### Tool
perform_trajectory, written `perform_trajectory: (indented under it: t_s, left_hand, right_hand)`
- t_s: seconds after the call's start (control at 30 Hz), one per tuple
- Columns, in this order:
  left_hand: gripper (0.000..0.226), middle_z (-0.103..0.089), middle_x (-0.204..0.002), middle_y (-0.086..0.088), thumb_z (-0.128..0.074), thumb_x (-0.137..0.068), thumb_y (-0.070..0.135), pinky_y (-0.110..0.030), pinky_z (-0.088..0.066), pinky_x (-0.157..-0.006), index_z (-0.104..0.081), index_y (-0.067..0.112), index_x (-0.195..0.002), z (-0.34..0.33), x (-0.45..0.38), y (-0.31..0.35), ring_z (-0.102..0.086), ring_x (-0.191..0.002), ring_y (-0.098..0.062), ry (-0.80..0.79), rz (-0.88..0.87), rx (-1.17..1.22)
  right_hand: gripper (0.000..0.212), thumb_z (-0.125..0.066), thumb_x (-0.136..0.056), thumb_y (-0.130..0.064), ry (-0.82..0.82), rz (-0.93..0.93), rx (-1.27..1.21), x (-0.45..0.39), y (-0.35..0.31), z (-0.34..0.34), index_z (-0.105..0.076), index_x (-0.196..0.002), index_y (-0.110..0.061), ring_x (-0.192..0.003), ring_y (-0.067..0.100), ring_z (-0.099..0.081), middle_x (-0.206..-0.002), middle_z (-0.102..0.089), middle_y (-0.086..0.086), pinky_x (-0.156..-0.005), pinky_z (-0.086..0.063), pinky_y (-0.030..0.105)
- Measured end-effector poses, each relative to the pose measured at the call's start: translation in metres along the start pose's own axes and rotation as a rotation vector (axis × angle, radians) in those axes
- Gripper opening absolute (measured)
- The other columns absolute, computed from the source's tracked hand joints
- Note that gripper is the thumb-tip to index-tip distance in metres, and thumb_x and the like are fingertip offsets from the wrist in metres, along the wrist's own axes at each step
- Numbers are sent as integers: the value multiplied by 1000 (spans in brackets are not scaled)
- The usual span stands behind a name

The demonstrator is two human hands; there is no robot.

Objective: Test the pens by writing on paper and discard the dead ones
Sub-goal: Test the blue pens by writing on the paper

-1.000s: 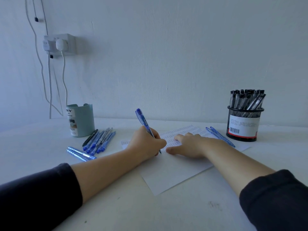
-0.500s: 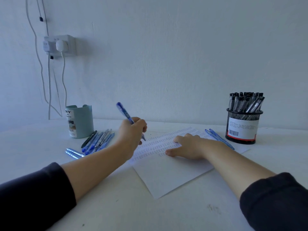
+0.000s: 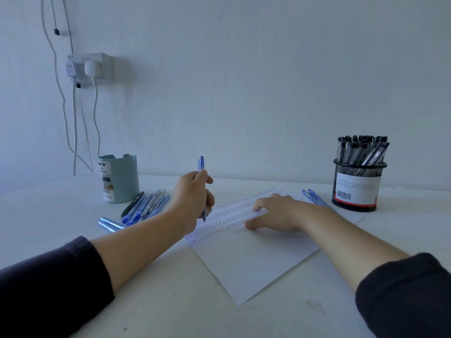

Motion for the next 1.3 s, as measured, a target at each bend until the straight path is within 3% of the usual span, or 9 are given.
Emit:
perform_trajectory:
  t_s: [0.3,0.43,0.53,0.67,0.8,0.93,1.03,1.1,1.3]
  left_hand:
    - [23,-48,-52,-7,-35,-99,17,-24,-29,-39,-50,9,-83,-1,1,-1,-35,-39,-17,-2,-4,-18]
    - [27,-39,-58,-5,-40,-98,17,-27,-26,-49,-52,10,-75,1,-3,-4,-30,-48,-16,51,-24,-3]
    - [28,-40,-62,-6,-47,-97,18,-28,-28,-56,-58,8,-73,4,-7,-6,-32,-53,-17,87,-35,-40]
    - [14,-55,-62,-6,-57,-95,18,-24,-39,-49,-59,4,-94,2,-8,-7,-48,-49,-15,44,-57,-9]
    - [29,-67,-71,-9,-61,-92,14,-26,-54,-55,-44,14,-115,-1,-5,-7,-64,-56,-16,-1,-27,112]
    - [34,-68,-72,-10,-61,-93,16,-25,-53,-50,-42,10,-121,-5,-4,-6,-65,-56,-15,-57,-14,125]
    - [33,-66,-84,-12,-56,-96,24,-28,-52,-52,-42,12,-123,-6,-4,-9,-63,-62,-19,-99,23,26]
    - [28,-64,-89,-11,-52,-98,27,-28,-49,-51,-42,17,-122,-4,-6,-11,-59,-64,-19,-95,42,-61]
    - [6,-61,-82,-8,-54,-95,13,-25,-43,-50,-59,13,-91,-6,-11,-15,-54,-66,-19,-167,27,-299]
  right_hand:
    - [52,-46,-87,-65,0,30,3,2,-3,2,-50,-128,-33,-132,23,-33,-140,-40,-1,-108,-30,42]
    - [49,-33,-96,-57,27,65,-31,3,-6,4,-58,-111,-17,-109,23,-50,-111,-56,0,-95,-38,38]
    - [43,-29,-99,-50,80,88,-77,3,-9,6,-44,-76,-17,-81,20,-47,-79,-47,-2,-76,-34,36]
    - [35,-37,-99,-44,126,185,-274,3,-19,11,-42,-77,-17,-73,18,-42,-78,-45,0,-68,-29,31]
    - [21,-54,-94,-39,168,293,-545,8,-34,16,-62,-94,-19,-86,16,-60,-91,-67,0,-82,-46,33]
    - [16,-63,-89,-22,231,330,-515,7,-40,18,-62,-73,-19,-64,15,-55,-65,-63,-1,-62,-41,26]
    - [21,-63,-87,-20,279,229,-417,5,-31,21,-58,-66,-20,-62,14,-56,-66,-62,-1,-57,-41,24]
    - [17,-61,-85,-20,376,72,-266,4,-15,25,-58,-68,-20,-75,21,-60,-73,-62,1,-66,-42,27]
    - [20,-48,-85,-21,469,-296,140,12,34,27,-38,-68,-20,-78,23,-49,-69,-47,-4,-82,-30,34]
Point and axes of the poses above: each hand's wrist, its own x-axis away from the middle knuckle, its own z-axis out of the back of the hand, y = z × x, the point moved 3 cm from there along -x, towards the middle knuckle
